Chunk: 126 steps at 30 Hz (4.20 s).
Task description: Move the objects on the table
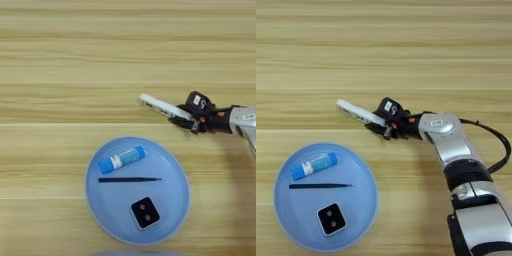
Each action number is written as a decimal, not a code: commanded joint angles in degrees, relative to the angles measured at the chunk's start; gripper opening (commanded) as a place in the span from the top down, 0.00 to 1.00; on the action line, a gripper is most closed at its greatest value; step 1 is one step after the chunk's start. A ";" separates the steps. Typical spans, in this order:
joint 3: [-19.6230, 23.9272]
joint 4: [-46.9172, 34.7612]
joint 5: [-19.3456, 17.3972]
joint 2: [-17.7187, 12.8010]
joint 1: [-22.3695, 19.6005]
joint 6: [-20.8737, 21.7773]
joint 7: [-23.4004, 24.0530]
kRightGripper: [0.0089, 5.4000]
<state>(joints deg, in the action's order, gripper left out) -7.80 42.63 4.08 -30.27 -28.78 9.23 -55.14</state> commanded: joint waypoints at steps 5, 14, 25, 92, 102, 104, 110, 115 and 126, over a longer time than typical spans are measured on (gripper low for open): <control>1.26 -1.97 -0.12 -1.27 -4.74 0.59 1.54 0.50; 2.82 -9.91 -3.03 -1.29 -3.64 -2.32 -0.97 0.33; 5.55 -23.18 -9.32 -2.18 -0.88 -10.36 -5.72 0.09; -18.71 -41.72 2.25 -1.25 -0.12 -20.47 -20.69 0.02; -20.39 -39.97 4.67 -1.91 0.98 -19.23 -21.25 0.23; -20.46 -39.70 4.69 -1.74 0.94 -19.35 -21.26 0.27; -20.60 -38.77 5.10 -1.57 0.79 -18.69 -20.86 0.35; -20.66 -38.63 5.19 -1.59 0.88 -18.40 -20.71 0.44; -20.65 -38.71 5.18 -1.67 0.99 -18.01 -20.73 0.65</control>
<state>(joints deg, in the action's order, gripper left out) -29.37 4.76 8.07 -30.94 -24.84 -9.43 -78.19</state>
